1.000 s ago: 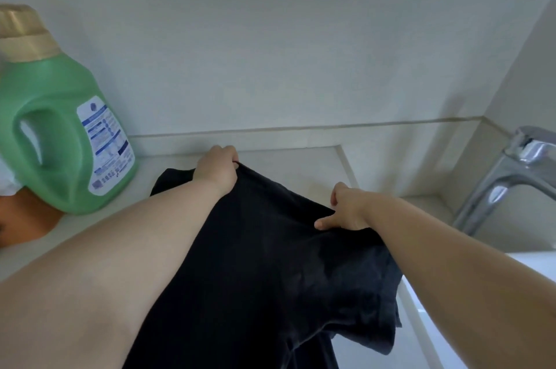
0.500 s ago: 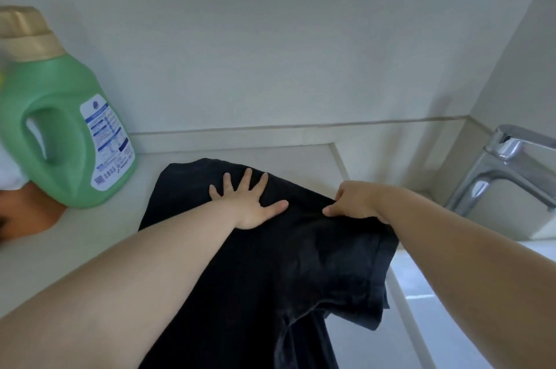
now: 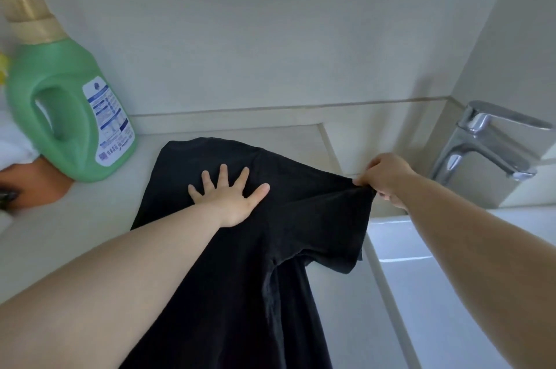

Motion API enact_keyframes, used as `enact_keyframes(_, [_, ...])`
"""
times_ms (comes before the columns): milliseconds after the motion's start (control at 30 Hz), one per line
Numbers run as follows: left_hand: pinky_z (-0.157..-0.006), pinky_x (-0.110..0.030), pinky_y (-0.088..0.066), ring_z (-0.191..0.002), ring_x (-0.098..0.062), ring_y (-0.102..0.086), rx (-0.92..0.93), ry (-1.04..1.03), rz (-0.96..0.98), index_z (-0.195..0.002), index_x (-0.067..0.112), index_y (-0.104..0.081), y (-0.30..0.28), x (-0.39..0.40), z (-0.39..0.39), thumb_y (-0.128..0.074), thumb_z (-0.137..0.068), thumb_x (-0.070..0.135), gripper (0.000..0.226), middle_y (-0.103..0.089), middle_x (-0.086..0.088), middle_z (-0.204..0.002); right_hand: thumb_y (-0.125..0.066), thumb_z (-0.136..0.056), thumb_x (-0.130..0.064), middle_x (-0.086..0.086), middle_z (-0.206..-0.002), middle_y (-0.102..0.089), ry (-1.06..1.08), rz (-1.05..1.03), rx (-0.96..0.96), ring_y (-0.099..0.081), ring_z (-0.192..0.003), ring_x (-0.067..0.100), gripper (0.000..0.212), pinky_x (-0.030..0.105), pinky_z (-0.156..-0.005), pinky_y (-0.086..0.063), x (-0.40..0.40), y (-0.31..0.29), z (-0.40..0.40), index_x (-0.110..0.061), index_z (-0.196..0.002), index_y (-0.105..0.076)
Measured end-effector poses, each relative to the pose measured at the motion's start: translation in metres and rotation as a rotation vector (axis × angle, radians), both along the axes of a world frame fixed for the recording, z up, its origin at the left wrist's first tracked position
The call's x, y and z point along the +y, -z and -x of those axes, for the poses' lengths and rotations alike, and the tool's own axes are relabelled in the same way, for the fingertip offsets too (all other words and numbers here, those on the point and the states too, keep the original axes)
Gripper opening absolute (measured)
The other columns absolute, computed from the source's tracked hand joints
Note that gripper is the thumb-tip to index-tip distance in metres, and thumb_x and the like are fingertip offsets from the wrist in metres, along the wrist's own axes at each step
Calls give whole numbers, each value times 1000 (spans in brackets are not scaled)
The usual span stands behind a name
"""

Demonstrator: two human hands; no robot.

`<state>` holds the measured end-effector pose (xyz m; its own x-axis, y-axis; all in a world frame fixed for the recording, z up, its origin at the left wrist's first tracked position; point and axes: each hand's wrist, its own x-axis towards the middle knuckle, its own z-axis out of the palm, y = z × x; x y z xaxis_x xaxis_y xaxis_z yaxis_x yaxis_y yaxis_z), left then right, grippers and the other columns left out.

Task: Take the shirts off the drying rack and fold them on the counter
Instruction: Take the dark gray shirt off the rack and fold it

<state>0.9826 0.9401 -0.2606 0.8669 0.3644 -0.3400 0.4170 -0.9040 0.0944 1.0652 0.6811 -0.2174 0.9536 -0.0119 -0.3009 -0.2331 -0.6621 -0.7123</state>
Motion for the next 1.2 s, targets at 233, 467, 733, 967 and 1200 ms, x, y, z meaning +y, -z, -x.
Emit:
enact_keyframes(233, [-118, -48, -16, -146, -26, -10, -294, -41, 147, -150, 29, -20, -16, 36, 35, -42, -92, 58, 68, -10, -7, -159, -66, -80, -49, 7, -82, -55, 295, -167, 64, -53, -64, 22, 63, 29, -55, -47, -11, 13, 34, -3, -119, -50])
enact_keyframes(467, [-99, -41, -38, -122, -37, -41, -170, -445, -9, -140, 8, -33, -23, 62, 123, -38, -99, 36, 49, -35, -19, -138, -71, -84, -36, 5, -61, -36, -2, -46, 409, -31, -49, 16, 35, 21, -47, -30, 1, -12, 102, -12, -81, -45])
enact_keyframes(733, [-76, -37, -50, -96, -36, -58, -291, -615, 395, -102, -4, -58, -15, 85, 175, -44, -96, 8, 20, -58, -23, -115, -59, -94, -30, 22, -79, -61, 98, -4, 335, -61, -57, 28, 35, 30, -43, -49, 44, -8, 152, 3, -99, -47])
enact_keyframes(967, [-79, -30, -43, -90, -26, -54, -146, -400, 133, -72, 6, -46, -21, 78, 190, -41, -100, 15, 29, -49, -7, -77, -49, -86, 2, 15, -77, -58, 229, 60, -40, -58, -70, 31, 14, 29, -63, -50, 48, -2, 137, -2, -95, -59])
enact_keyframes(1200, [-82, -30, -44, -109, -30, -58, -210, -327, 62, -116, 0, -52, -16, 73, 199, -42, -100, 31, 36, -60, -15, -118, -49, -91, -6, 22, -111, -61, -55, 563, -194, -58, -104, 37, 24, 36, -82, -46, 25, 11, 144, -2, -112, -60])
